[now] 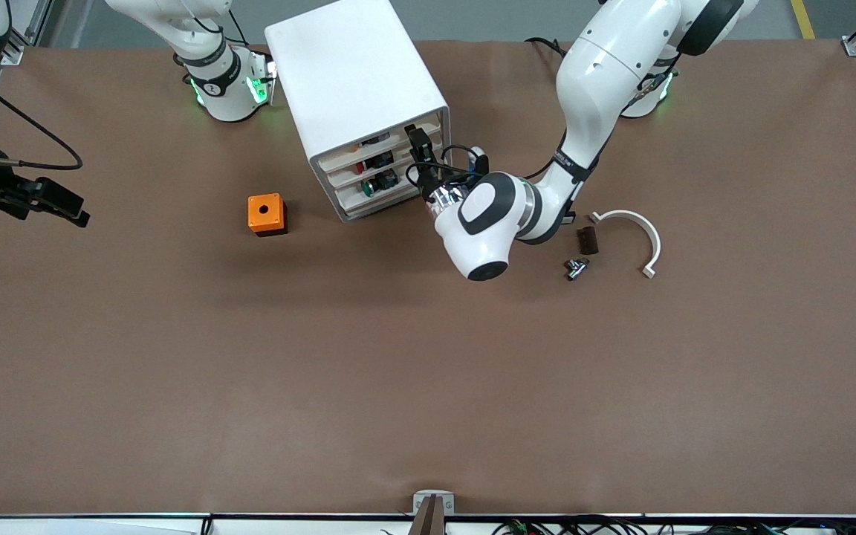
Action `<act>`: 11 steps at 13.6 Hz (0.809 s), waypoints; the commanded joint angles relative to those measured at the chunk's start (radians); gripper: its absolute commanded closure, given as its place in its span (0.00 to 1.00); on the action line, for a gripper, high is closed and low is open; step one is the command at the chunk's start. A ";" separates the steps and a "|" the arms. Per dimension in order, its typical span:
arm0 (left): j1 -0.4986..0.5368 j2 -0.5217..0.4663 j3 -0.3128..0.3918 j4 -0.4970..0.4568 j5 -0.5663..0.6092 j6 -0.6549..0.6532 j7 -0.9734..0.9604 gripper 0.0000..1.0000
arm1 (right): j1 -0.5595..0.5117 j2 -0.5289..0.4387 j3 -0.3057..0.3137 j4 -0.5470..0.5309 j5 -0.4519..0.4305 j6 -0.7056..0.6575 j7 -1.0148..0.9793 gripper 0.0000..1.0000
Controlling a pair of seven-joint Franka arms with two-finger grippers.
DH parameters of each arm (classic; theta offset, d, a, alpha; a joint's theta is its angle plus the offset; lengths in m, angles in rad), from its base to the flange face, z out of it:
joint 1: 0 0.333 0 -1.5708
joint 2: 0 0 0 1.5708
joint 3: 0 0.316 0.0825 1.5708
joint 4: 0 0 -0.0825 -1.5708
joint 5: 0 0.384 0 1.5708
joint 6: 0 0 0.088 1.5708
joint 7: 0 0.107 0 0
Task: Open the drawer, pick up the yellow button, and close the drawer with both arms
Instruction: 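Pull the drawer open with the left gripper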
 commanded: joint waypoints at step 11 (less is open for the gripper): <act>0.157 0.015 0.031 0.123 0.011 -0.023 0.001 0.98 | 0.002 0.022 -0.001 0.010 -0.013 -0.043 0.018 0.00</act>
